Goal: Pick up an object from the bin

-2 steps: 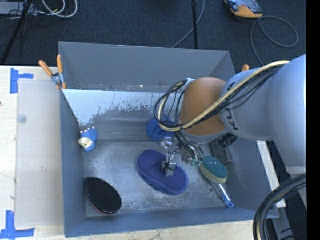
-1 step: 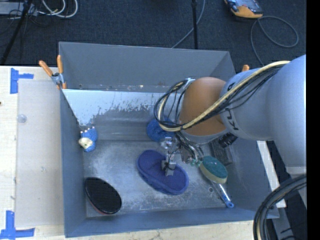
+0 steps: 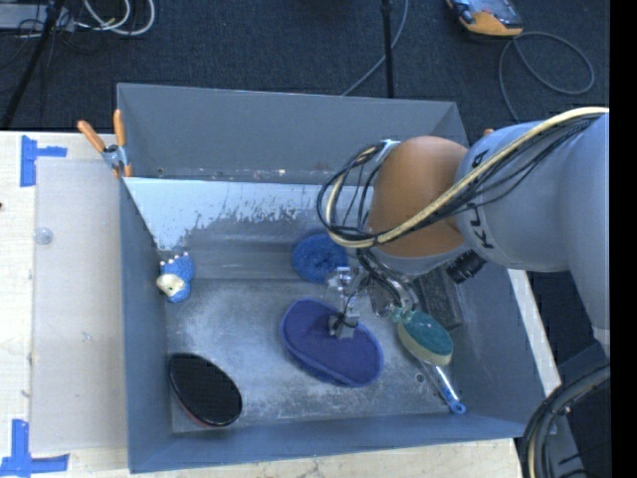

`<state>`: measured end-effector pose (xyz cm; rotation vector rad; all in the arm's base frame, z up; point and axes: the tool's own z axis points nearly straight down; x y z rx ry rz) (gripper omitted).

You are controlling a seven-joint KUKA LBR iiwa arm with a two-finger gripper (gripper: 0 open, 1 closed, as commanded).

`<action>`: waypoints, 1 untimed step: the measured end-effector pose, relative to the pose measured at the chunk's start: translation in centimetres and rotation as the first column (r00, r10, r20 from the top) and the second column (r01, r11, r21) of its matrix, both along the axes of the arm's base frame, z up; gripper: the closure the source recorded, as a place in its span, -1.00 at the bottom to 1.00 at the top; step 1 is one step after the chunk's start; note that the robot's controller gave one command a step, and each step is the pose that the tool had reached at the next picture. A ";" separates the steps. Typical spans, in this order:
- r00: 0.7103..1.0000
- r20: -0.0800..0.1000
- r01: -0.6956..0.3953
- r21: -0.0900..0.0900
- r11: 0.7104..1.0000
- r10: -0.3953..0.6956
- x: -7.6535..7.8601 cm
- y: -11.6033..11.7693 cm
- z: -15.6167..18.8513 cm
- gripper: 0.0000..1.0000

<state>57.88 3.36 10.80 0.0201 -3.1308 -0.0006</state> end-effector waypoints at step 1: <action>1.000 0.003 -0.027 0.000 1.000 0.027 0.4 -0.3 5.3 1.00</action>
Offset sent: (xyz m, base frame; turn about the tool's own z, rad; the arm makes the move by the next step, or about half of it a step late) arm 0.0131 -0.0117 0.1506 -0.1004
